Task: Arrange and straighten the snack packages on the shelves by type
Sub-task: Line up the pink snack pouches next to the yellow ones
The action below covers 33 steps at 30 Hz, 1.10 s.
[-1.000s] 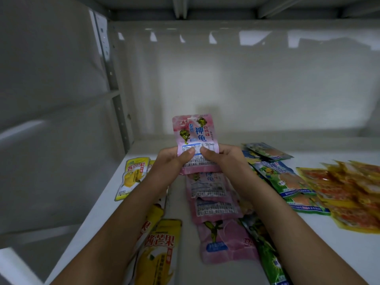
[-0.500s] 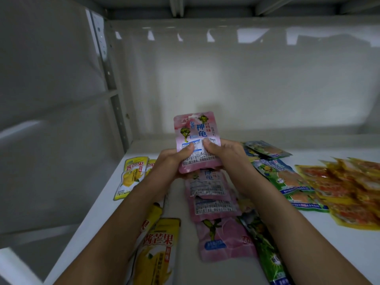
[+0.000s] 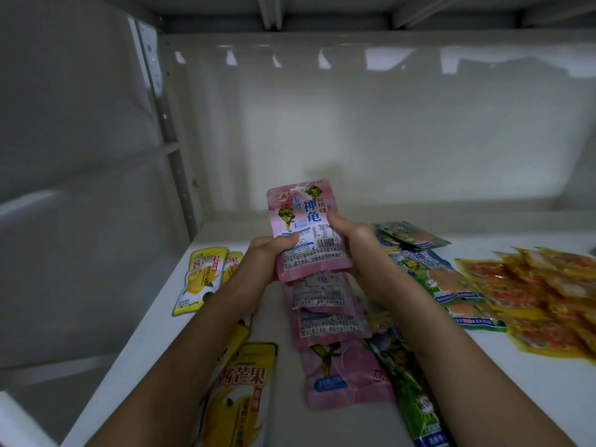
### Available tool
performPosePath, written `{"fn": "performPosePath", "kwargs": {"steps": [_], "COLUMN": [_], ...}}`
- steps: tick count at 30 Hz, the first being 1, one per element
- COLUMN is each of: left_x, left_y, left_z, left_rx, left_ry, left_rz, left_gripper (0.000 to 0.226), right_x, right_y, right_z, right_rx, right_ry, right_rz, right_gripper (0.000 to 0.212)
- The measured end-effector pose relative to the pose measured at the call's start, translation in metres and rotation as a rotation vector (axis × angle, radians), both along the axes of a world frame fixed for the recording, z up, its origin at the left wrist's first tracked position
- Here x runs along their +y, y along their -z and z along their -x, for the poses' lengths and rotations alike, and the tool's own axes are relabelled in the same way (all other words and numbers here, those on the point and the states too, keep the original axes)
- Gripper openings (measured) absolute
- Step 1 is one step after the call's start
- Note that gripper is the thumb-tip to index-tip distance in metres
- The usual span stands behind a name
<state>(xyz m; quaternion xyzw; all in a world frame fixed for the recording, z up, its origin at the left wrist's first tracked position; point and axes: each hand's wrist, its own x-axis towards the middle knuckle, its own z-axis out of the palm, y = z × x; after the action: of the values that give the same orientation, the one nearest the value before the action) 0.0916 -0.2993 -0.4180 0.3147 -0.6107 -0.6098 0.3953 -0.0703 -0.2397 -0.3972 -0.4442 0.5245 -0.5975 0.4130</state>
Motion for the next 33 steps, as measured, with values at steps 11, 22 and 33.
{"fn": "performPosePath", "kwargs": {"steps": [11,22,33], "left_x": [0.006,0.012,0.01], "left_y": [-0.001,-0.009,-0.011], "left_z": [-0.003,-0.008,0.003], "left_rx": [-0.013,-0.067,-0.175], "left_ry": [0.096,-0.005,-0.382], "left_rz": [0.099,0.225,0.499], "left_gripper": [0.025,0.021,0.046], "right_x": [-0.009,0.002,0.002], "right_y": [0.003,0.006,0.008], "right_z": [0.004,0.004,0.003], "right_rx": [-0.039,0.115,-0.015], "right_ry": [0.05,-0.07,0.006], "right_rz": [-0.025,0.077,0.103], "right_gripper": [0.034,0.02,0.021]}}
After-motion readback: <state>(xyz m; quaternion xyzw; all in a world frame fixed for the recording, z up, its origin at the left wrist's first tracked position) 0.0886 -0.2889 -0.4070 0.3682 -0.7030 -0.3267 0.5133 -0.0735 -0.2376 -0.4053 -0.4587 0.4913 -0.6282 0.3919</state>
